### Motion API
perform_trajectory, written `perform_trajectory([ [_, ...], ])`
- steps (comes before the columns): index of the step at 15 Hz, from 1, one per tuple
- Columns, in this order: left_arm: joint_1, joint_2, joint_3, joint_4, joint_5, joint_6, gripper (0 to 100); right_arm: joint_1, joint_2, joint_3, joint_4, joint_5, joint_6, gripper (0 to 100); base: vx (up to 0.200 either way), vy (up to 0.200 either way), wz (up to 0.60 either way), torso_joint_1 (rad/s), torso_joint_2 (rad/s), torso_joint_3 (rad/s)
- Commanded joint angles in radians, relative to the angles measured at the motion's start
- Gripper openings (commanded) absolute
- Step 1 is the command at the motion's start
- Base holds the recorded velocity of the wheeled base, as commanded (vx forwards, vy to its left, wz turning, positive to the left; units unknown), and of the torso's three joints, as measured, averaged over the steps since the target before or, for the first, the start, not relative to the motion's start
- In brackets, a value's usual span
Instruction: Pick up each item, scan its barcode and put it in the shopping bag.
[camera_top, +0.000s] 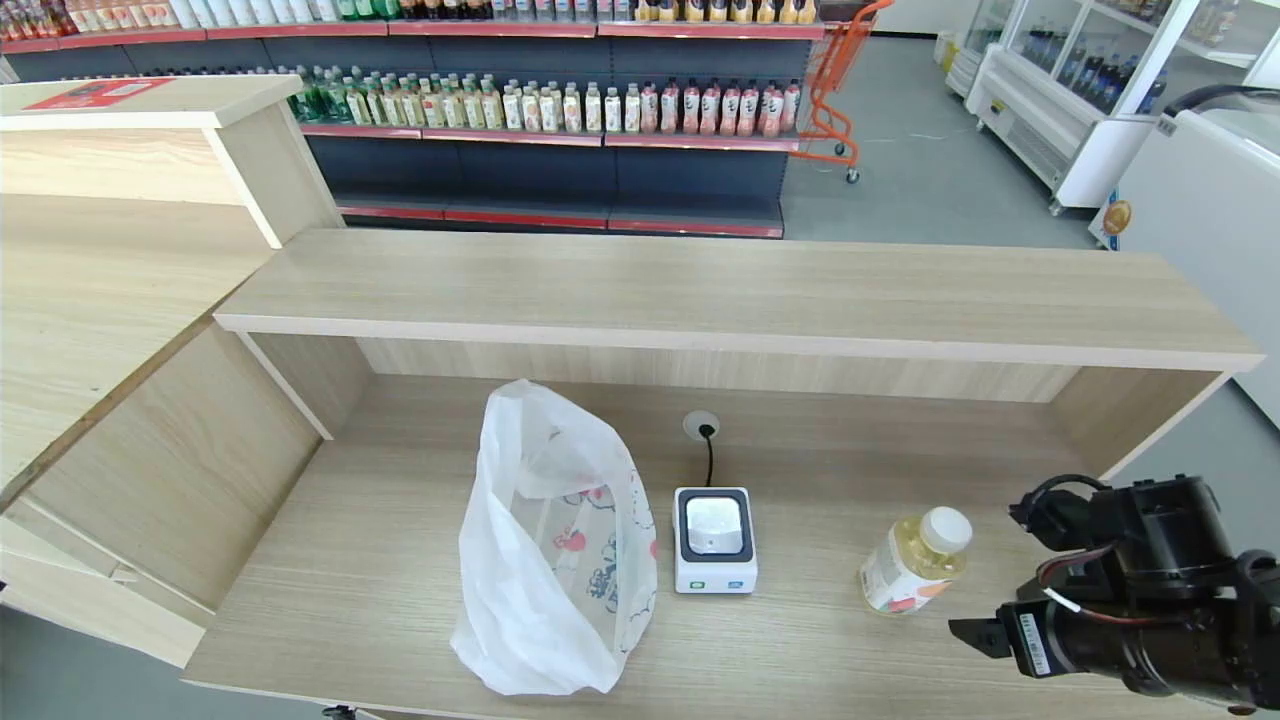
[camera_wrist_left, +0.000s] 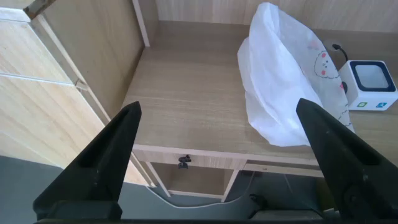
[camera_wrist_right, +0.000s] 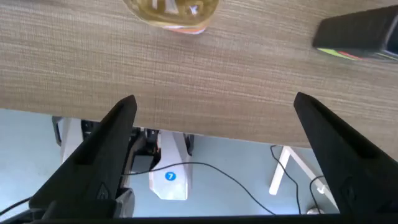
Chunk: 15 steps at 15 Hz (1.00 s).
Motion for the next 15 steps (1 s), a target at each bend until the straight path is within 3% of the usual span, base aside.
perform_trajectory([
  [1,0.001,0.0,0.0,0.0,0.0,0.0,100,0.031,0.136,0.007,-0.102,-0.002,0.005,100,0.0,0.0,0.0,0.0,0.0,0.0],
  [5,0.001,0.0,0.0,0.0,0.0,0.0,100,0.077,0.274,0.007,-0.349,-0.06,0.007,100,0.0,0.0,0.0,0.0,0.0,0.0],
  [10,0.001,0.0,0.0,0.0,0.0,0.0,100,0.117,0.365,0.005,-0.507,-0.064,0.008,100,0.0,0.0,0.0,0.0,0.0,0.0],
  [13,-0.001,0.0,0.0,0.0,0.0,0.0,100,0.126,0.46,0.008,-0.683,-0.099,0.005,100,0.0,0.0,0.0,0.0,0.0,0.0],
  [15,-0.001,0.0,0.0,0.0,0.0,0.0,100,0.13,0.482,0.007,-0.714,-0.099,0.007,100,0.0,0.0,0.0,0.0,0.0,0.0],
])
